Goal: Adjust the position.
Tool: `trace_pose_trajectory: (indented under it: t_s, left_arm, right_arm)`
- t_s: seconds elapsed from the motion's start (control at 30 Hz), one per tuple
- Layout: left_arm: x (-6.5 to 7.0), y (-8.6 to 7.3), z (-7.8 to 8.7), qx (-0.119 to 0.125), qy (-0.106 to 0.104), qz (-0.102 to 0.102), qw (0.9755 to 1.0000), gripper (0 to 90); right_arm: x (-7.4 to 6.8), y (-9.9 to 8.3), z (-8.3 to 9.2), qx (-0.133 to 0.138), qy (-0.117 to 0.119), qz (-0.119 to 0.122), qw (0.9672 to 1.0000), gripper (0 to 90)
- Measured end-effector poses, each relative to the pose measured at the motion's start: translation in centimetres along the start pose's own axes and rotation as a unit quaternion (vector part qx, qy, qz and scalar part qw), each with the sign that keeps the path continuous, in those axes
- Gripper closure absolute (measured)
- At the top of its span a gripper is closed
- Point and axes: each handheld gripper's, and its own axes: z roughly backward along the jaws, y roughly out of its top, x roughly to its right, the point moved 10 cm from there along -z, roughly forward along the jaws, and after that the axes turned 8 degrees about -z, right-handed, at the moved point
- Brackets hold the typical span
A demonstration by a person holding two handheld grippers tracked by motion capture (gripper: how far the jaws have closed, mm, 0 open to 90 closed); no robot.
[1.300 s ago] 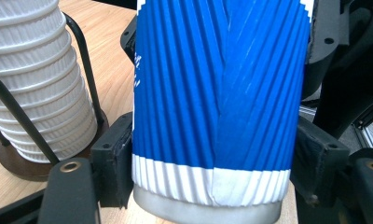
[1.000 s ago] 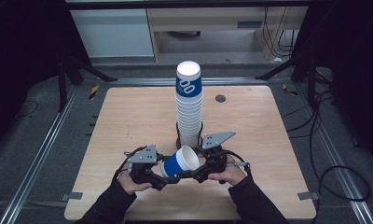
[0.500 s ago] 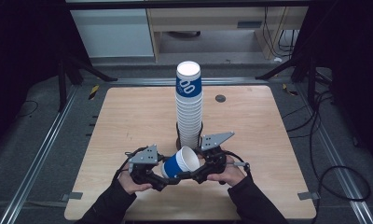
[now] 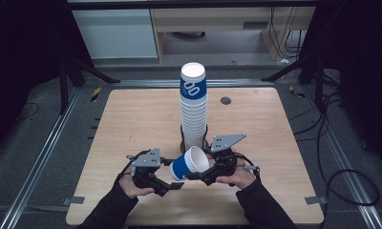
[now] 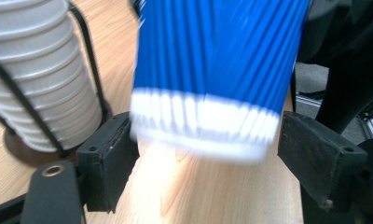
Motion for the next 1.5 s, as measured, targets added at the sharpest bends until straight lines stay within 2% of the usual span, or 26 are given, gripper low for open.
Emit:
trace_pose_trajectory:
  t_s: [0.07, 0.1, 0.37, 0.4, 0.43, 0.63, 0.7, 0.77, 0.8, 0.83, 0.97, 1.03, 1.17, 1.27, 1.37, 1.4, 1.43, 1.5]
  left_arm:
    - [-0.2, -0.1, 0.2, -0.002, 0.004, 0.003, 1.0, 18.8]
    - [-0.7, -0.4, 0.5, -0.005, 0.015, 0.009, 0.9998, 18.7]
    - [-2.5, -1.6, 2.0, -0.015, 0.055, 0.038, 0.9977, 18.4]
    - [-2.5, -1.6, 2.0, -0.015, 0.055, 0.038, 0.9977, 18.3]
    - [-2.9, -1.9, 2.4, -0.018, 0.064, 0.043, 0.9969, 18.3]
    - [-3.9, -2.8, 3.3, -0.023, 0.09, 0.057, 0.994, 18.2]
    - [-4.1, -3.0, 3.5, -0.025, 0.092, 0.061, 0.9935, 17.9]
    - [-4.7, -3.5, 4.0, -0.027, 0.101, 0.072, 0.9919, 17.8]
    - [-4.7, -3.5, 4.0, -0.027, 0.101, 0.072, 0.9919, 17.8]
    - [-5.0, -3.8, 4.2, -0.029, 0.109, 0.077, 0.9907, 17.8]
    - [-5.5, -4.3, 4.4, -0.037, 0.119, 0.083, 0.9887, 17.7]
    - [-5.7, -4.6, 4.4, -0.042, 0.123, 0.088, 0.9876, 17.7]
    - [-6.3, -5.0, 4.7, -0.044, 0.133, 0.099, 0.9851, 17.6]
    - [-6.6, -5.3, 4.9, -0.046, 0.141, 0.107, 0.9832, 17.6]
    - [-7.0, -5.6, 5.2, -0.051, 0.151, 0.115, 0.9805, 17.6]
    - [-7.0, -5.6, 5.2, -0.051, 0.151, 0.115, 0.9805, 17.6]
    - [-7.2, -5.8, 5.3, -0.051, 0.153, 0.119, 0.9797, 17.7]
    - [-7.4, -5.9, 5.4, -0.05, 0.157, 0.124, 0.9784, 17.7]
  right_arm:
    - [0.2, 0.1, 0.4, 0.002, -0.009, 0.003, 1.0, 15.8]
    - [0.4, 0.1, 0.7, 0.006, -0.014, 0.004, 0.9999, 15.7]
    - [1.7, 0.2, 2.7, 0.013, -0.057, 0.003, 0.9983, 15.8]
    - [2.0, 0.2, 2.9, 0.013, -0.064, 0.001, 0.9978, 15.8]
    - [2.2, 0.1, 3.1, 0.012, -0.071, 0.001, 0.9974, 15.8]
    - [3.3, -0.1, 4.5, 0.012, -0.105, -0.004, 0.9944, 15.8]
    - [3.6, -0.1, 4.7, 0.014, -0.114, -0.005, 0.9934, 15.8]
    - [4.3, -0.1, 5.6, 0.011, -0.136, -0.009, 0.9906, 15.8]
    - [4.3, -0.1, 5.6, 0.011, -0.136, -0.009, 0.9906, 15.8]
    - [4.9, -0.1, 6.2, 0.011, -0.156, -0.012, 0.9876, 15.8]
    - [5.9, -0.1, 7.3, 0.011, -0.183, -0.021, 0.9829, 15.8]
    - [6.7, -0.1, 8.0, 0.01, -0.203, -0.026, 0.9788, 15.8]
    - [8.2, 0.1, 9.8, 0.009, -0.249, -0.04, 0.9677, 15.8]
    - [9.0, 0.2, 10.7, 0.004, -0.273, -0.047, 0.9609, 15.8]
    - [9.8, 0.3, 11.4, 0.0, -0.293, -0.055, 0.9546, 15.8]
    - [9.8, 0.3, 11.4, 0.0, -0.293, -0.055, 0.9546, 15.8]
    - [10.4, 0.3, 11.8, -0.007, -0.304, -0.058, 0.951, 15.7]
    - [11.0, 0.2, 12.0, -0.017, -0.316, -0.062, 0.9465, 15.8]
